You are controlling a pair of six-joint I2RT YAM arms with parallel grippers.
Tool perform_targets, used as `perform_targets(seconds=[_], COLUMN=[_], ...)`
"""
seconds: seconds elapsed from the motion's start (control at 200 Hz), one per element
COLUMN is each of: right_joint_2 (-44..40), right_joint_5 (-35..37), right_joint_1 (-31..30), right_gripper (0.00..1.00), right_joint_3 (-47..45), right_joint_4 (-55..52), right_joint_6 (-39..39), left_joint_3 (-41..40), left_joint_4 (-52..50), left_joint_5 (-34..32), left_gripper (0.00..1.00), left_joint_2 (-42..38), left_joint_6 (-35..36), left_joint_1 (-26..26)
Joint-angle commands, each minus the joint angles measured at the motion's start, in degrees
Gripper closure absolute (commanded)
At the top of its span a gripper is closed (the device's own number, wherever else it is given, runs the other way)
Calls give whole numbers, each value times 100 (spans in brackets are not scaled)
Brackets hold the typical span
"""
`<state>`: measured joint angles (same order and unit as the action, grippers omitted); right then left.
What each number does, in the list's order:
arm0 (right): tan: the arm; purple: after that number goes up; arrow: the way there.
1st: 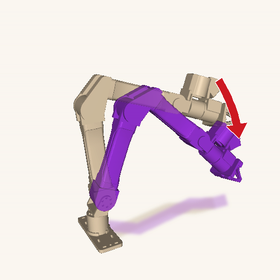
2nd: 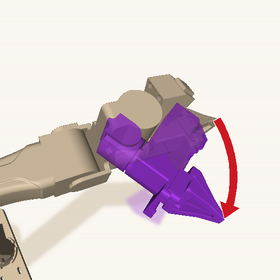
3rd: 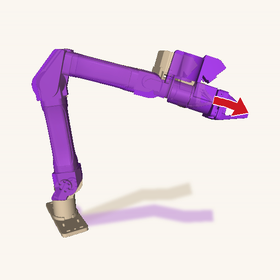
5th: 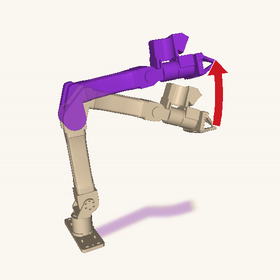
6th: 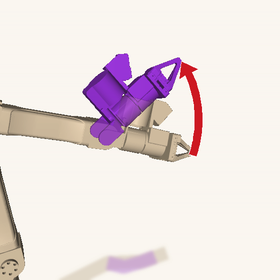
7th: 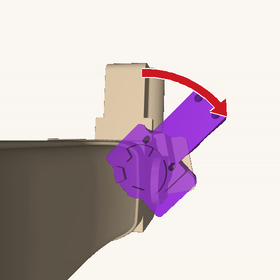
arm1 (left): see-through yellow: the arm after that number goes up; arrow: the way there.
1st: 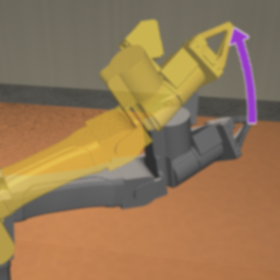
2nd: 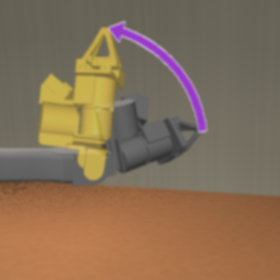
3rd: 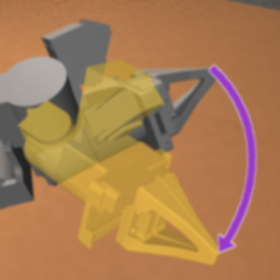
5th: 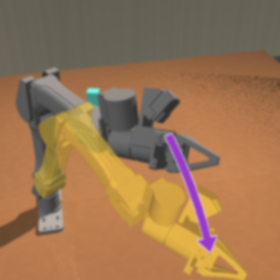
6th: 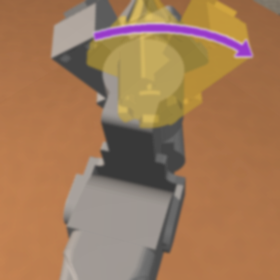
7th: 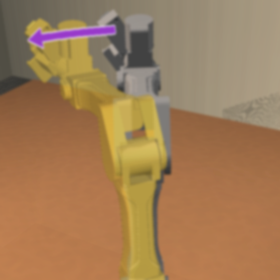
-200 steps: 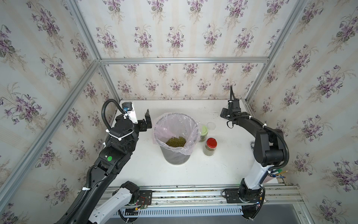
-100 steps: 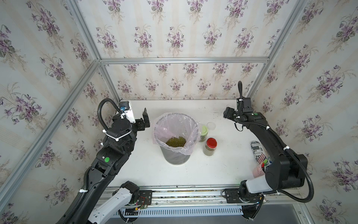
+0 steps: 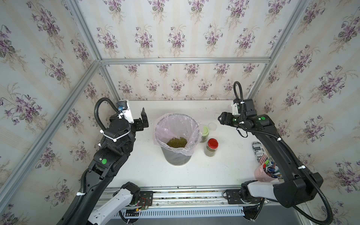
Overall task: Empty moldy mung beans from jars
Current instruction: Pick up the jar from the center of the board.
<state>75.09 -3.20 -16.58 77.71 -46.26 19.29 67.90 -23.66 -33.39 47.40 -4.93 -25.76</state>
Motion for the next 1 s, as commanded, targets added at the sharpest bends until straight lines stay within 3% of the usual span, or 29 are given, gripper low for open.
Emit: perform_targets(seconds=[0.0,0.36,0.994], right_joint_2=[-94,30,310], right_joint_5=[214,686,539], right_joint_1=[-166,-1295,-1840], right_gripper=[17,17,17], right_joint_3=[8,-175,-1092], right_joint_4=[-477,-949,-542], right_joint_6=[10,328,565], left_joint_3=[4,-19,-45], left_joint_4=[-25,-86,-126], left_joint_5=[-230,-341,-334], left_gripper=[0,0,0], left_joint_2=[-9,63,83], left_joint_6=[-26,-12,-66], left_joint_1=[7,11,38])
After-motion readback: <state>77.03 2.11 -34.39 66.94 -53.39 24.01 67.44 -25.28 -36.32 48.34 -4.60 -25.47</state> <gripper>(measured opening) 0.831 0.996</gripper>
